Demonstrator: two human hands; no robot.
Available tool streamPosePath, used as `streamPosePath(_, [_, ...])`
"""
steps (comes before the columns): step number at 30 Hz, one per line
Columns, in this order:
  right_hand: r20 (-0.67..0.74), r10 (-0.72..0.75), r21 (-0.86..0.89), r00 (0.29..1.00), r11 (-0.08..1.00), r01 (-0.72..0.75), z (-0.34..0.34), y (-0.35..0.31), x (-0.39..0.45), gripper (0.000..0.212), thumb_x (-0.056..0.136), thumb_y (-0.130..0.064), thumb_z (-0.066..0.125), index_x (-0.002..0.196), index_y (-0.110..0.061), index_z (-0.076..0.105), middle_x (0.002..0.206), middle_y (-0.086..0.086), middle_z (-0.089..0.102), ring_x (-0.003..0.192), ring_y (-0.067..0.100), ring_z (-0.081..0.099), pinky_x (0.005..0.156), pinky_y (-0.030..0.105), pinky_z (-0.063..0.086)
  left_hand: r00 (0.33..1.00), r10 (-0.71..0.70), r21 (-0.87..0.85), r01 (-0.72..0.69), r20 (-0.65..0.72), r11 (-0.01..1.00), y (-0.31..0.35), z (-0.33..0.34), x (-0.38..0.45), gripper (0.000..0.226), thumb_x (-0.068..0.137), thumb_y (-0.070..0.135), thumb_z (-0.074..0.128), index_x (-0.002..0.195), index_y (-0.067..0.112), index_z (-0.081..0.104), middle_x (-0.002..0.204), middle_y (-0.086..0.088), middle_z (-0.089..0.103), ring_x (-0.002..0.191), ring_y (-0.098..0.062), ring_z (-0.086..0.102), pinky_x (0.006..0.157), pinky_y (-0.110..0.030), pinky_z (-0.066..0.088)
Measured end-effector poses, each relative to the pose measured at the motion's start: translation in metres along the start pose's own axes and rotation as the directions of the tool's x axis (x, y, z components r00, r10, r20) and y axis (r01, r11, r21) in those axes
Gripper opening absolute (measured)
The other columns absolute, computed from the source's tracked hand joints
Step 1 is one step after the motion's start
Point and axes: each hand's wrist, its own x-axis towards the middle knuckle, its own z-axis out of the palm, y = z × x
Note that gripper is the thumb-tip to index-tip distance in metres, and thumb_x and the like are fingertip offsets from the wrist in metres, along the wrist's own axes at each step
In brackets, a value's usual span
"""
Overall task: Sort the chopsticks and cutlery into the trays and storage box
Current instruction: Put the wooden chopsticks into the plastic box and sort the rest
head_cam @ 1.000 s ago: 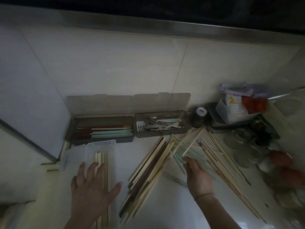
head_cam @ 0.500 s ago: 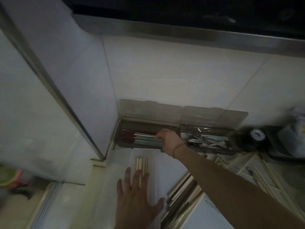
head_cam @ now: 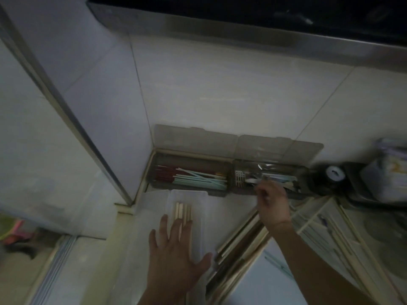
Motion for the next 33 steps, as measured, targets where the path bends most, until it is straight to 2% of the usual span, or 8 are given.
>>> streamPosePath(3, [-0.011,0.135,-0.211,0.991,0.968,-0.134,-0.051,0.05,-0.068,0.012,0.083,-0.004,0.061,0.086,-0.009,0.071,0.092,0.01,0.068,0.088,0.034,0.061,0.082,0.037,0.048,0.999,0.033,0.021,-0.032,-0.013,0.999,-0.001,0.002,-0.002,0.087,0.066,0.079,0.051,0.124,0.015,0.064,0.127,-0.011,0.061,0.133,-0.044,0.04,0.096,-0.065,0.039])
streamPosePath(6, [0.034,0.108,-0.417,0.994,0.905,-0.084,-0.084,0.087,-0.137,0.032,0.08,-0.029,0.046,0.085,-0.013,0.073,0.094,0.01,0.068,0.084,0.036,0.058,0.073,0.039,0.05,0.999,0.031,0.052,-0.031,-0.013,0.998,-0.001,0.002,-0.003,0.086,0.068,0.078,0.048,0.125,0.016,0.063,0.126,-0.009,0.061,0.134,-0.044,0.038,0.095,-0.064,0.04])
streamPosePath(8, [0.088,0.112,-0.502,0.99,0.863,-0.053,-0.096,0.101,-0.171,0.037,0.078,-0.038,0.044,0.09,-0.017,0.073,0.102,0.009,0.066,0.085,0.036,0.055,0.069,0.041,0.05,1.0,0.024,0.061,-0.023,-0.012,0.998,-0.001,0.003,-0.003,0.087,0.068,0.078,0.045,0.125,0.015,0.063,0.125,-0.009,0.062,0.134,-0.044,0.037,0.095,-0.064,0.04])
streamPosePath(10, [0.108,0.176,-0.544,0.978,0.834,-0.09,-0.1,0.105,-0.191,0.04,0.078,-0.044,0.044,0.095,-0.022,0.073,0.109,0.006,0.064,0.088,0.035,0.052,0.068,0.041,0.05,1.0,0.025,0.06,-0.024,-0.007,0.998,-0.002,0.004,-0.003,0.087,0.068,0.077,0.044,0.124,0.014,0.063,0.124,-0.009,0.063,0.134,-0.044,0.036,0.095,-0.063,0.04])
streamPosePath(17, [0.048,0.153,-0.57,0.987,0.815,-0.099,-0.098,0.087,-0.201,0.033,0.078,-0.041,0.044,0.078,-0.024,0.072,0.09,-0.003,0.067,0.083,0.028,0.048,0.063,0.035,0.042,1.0,-0.015,0.068,0.015,0.001,0.998,0.001,0.003,-0.003,0.088,0.068,0.08,0.04,0.127,0.018,0.062,0.122,-0.005,0.065,0.135,-0.039,0.031,0.097,-0.06,0.039])
streamPosePath(24, [0.039,0.251,-0.591,0.967,0.787,-0.18,-0.096,0.081,-0.199,0.028,0.08,-0.038,0.04,0.076,-0.026,0.064,0.083,-0.003,0.063,0.082,0.027,0.046,0.065,0.034,0.028,1.0,-0.014,0.08,0.014,-0.004,0.997,0.001,0.003,-0.004,0.089,0.069,0.079,0.04,0.128,0.017,0.061,0.121,-0.007,0.065,0.135,-0.04,0.031,0.097,-0.06,0.039])
streamPosePath(30, [0.001,0.159,-0.507,0.987,0.851,-0.137,-0.117,0.071,-0.172,0.019,0.086,-0.025,0.042,0.088,-0.023,0.062,0.078,-0.001,0.064,0.07,0.026,0.06,0.064,0.032,0.037,1.0,-0.025,0.068,0.025,0.004,0.997,0.001,0.004,-0.004,0.091,0.069,0.081,0.038,0.129,0.017,0.06,0.123,-0.007,0.064,0.137,-0.04,0.029,0.099,-0.061,0.037])
streamPosePath(33, [-0.037,0.076,-0.378,0.996,0.922,-0.084,-0.112,0.058,-0.146,0.02,0.083,-0.002,0.056,0.095,-0.016,0.063,0.087,0.004,0.066,0.064,0.026,0.062,0.056,0.026,0.044,1.0,-0.013,0.063,0.014,-0.005,0.998,0.001,0.003,-0.005,0.09,0.069,0.08,0.04,0.128,0.015,0.061,0.121,-0.007,0.065,0.136,-0.041,0.031,0.098,-0.062,0.037])
